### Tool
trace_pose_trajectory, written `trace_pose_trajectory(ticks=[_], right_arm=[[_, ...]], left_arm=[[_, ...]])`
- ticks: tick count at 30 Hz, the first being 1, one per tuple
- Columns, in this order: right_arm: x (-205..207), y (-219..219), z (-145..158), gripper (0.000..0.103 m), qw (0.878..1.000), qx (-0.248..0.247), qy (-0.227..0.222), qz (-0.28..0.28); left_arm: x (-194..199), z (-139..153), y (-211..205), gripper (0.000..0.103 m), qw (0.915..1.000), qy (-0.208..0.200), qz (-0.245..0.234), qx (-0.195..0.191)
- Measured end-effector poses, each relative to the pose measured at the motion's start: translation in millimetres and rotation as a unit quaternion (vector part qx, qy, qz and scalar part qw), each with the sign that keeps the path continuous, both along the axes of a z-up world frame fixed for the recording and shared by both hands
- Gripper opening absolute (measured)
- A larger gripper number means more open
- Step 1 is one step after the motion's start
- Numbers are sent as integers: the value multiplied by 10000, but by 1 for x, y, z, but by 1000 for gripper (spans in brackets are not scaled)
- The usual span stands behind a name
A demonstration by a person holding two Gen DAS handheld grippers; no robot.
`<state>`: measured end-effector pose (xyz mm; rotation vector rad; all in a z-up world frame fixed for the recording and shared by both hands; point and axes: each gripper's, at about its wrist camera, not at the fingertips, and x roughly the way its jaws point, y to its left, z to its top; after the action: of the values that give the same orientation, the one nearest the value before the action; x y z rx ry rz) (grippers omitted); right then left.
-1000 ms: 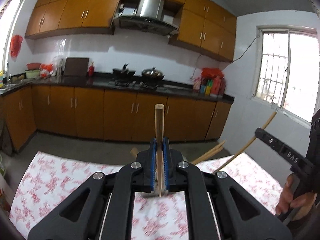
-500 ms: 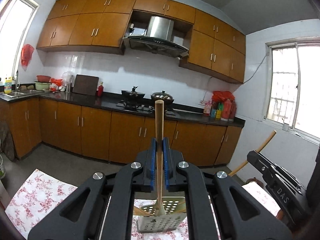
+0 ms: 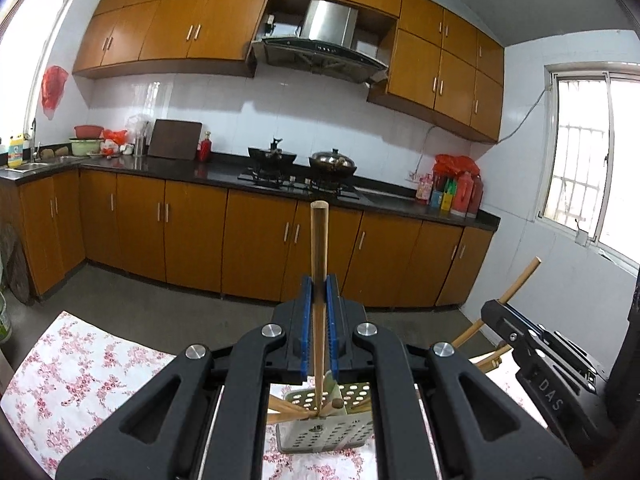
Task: Organize utensils
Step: 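Open both tools to drop the chopsticks into the green holder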
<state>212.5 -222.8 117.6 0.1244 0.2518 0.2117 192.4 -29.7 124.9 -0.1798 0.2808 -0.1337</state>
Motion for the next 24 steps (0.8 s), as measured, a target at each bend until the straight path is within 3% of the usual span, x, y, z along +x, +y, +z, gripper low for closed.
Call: trace_pose_trajectory(ticks=[2,3,5,6,7,15,24], right_arm=[[0,0,1,15,10000,42,9,7],[-1,-1,2,22,10000,64,6,-7],[-4,-3,6,31,9999,87,-38,-53],[-6,-4,7,34,9999,91,-48,-64],[-9,-6,9,35,9999,87,-75,-87],[-30,-11,17,49,9995,-68,-182,-268],[-54,-15,19,62,9986,-265,-200,-415]], left_arm=[[-2,2,2,8,10000,30,5,-36],[-2,3,3,9,10000,37,-6,-54],[-6,8,6,22,9999,27,-12,-114],[-8,13,9,40,9999,-12,11,-151],[-10,16,10,46,9998,-59,20,-177],[-32,34,22,48,9995,-264,132,-140],[-50,28,42,58,9990,-163,424,-1]])
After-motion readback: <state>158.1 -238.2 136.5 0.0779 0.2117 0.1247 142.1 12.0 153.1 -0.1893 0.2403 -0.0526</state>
